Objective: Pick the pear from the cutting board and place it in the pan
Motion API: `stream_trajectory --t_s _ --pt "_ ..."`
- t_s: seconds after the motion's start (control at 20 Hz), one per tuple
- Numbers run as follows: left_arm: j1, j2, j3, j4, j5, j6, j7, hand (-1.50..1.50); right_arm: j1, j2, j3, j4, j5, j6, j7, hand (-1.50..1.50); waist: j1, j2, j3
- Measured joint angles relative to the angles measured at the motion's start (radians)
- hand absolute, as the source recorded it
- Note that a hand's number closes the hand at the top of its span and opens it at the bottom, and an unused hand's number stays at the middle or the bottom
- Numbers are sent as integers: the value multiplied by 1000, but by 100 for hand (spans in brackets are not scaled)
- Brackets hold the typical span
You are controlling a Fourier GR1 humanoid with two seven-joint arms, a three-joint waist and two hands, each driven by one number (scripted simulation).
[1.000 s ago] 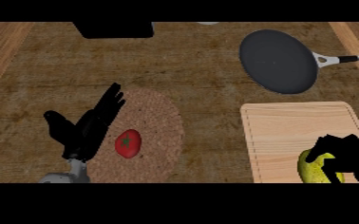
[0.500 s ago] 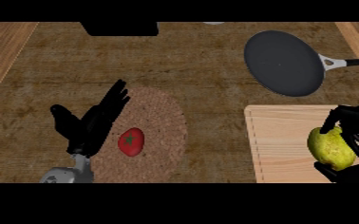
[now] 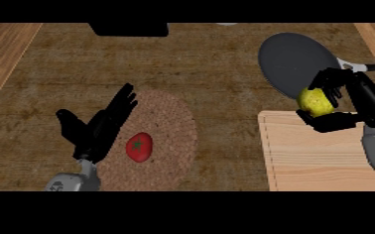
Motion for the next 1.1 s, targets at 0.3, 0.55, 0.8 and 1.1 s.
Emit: stream_trajectory --t_s 0.3,0.55,0.8,1.1 --pt "-31 -16 -6 33 -17 3 -11 0 -205 62 -70 329 45 -179 -72 150 10 5 1" --pt "-27 -26 -25 10 -29 7 1 0 -383 59 -140 615 47 -267 -153 150 30 12 2" --pt "-30 -23 -26 -14 -22 2 23 0 -483 20 -195 827 43 -308 -257 150 44 18 3" --pt "-52 -24 -33 -13 -22 -12 25 0 -559 -24 -148 991 139 -352 -176 -150 74 33 3"
